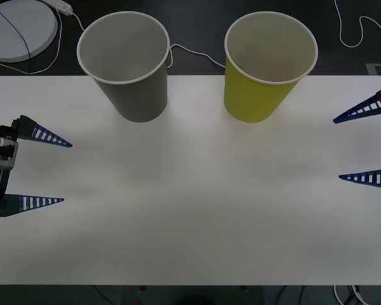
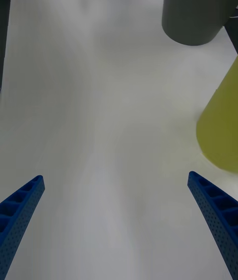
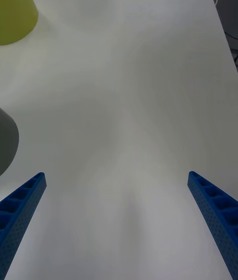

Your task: Put the can into the green bin and the plastic bottle into the gray bin

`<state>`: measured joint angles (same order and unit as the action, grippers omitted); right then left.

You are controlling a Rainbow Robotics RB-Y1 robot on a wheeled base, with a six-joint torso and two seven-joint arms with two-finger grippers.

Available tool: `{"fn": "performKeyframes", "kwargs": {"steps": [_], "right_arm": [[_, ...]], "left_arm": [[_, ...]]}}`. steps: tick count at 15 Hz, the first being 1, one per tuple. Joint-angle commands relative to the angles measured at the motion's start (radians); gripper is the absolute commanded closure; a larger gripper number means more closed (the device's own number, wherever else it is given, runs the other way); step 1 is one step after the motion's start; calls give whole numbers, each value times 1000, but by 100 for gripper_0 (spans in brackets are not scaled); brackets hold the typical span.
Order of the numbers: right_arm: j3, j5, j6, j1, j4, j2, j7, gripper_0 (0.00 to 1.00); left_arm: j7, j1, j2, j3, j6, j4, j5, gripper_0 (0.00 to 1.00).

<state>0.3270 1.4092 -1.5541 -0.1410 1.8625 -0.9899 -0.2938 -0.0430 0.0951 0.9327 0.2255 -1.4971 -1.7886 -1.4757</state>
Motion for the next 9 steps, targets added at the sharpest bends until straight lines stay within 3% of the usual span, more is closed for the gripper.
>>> {"fn": "performKeyframes", "kwargs": {"steps": [1, 9], "right_arm": [[29, 17, 0, 52, -3, 56, 74, 0], [73, 27, 23, 192, -3, 158, 251, 0]], "left_arm": [[0, 0, 0, 0, 0, 0, 0, 0], [0, 0, 0, 0, 0, 0, 0, 0]]}}
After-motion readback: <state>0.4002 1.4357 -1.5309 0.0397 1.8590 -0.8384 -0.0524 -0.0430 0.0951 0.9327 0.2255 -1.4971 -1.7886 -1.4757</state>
